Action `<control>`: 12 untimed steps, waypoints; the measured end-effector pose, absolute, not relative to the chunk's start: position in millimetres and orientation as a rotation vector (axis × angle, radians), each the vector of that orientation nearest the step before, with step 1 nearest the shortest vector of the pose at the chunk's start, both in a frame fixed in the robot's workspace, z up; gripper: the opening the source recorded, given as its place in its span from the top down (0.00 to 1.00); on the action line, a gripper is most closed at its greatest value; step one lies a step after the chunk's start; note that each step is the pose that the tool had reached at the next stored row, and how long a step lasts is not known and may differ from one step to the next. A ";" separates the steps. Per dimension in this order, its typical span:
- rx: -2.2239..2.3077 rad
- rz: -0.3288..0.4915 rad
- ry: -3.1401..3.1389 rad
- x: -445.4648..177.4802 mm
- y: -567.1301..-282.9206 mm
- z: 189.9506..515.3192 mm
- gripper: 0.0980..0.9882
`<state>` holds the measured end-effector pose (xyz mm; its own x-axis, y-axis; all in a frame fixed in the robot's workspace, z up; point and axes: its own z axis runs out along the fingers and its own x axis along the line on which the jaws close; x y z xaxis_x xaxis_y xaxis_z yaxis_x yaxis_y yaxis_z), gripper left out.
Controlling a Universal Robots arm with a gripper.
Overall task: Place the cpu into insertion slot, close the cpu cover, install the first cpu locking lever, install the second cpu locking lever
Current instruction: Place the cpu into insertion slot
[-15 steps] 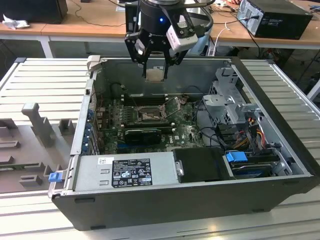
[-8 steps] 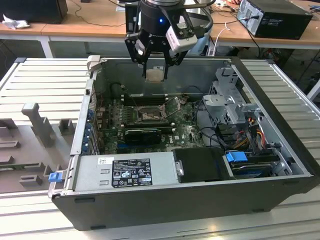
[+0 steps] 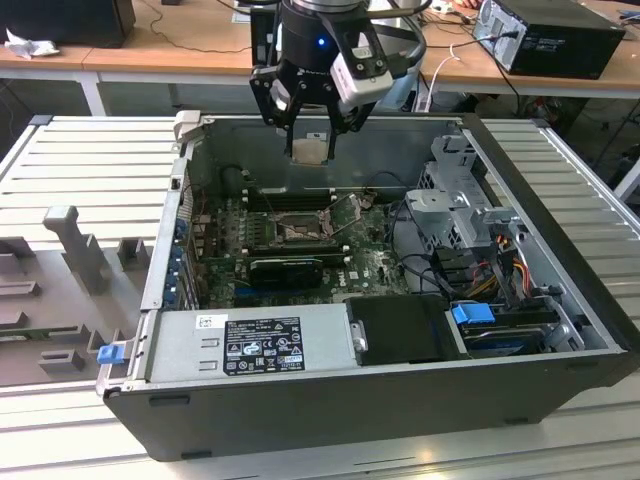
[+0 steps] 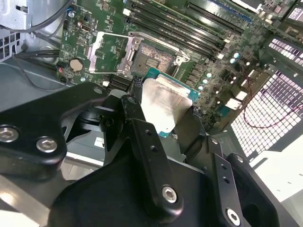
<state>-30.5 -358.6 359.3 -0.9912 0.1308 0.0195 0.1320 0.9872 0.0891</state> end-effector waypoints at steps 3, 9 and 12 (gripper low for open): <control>-0.231 -0.141 -3.117 -30.5 -358.6 359.3 0.52; -0.308 -0.142 -3.113 -30.5 -358.6 359.3 0.52; -0.359 -0.142 -3.109 -30.5 -358.6 359.3 0.52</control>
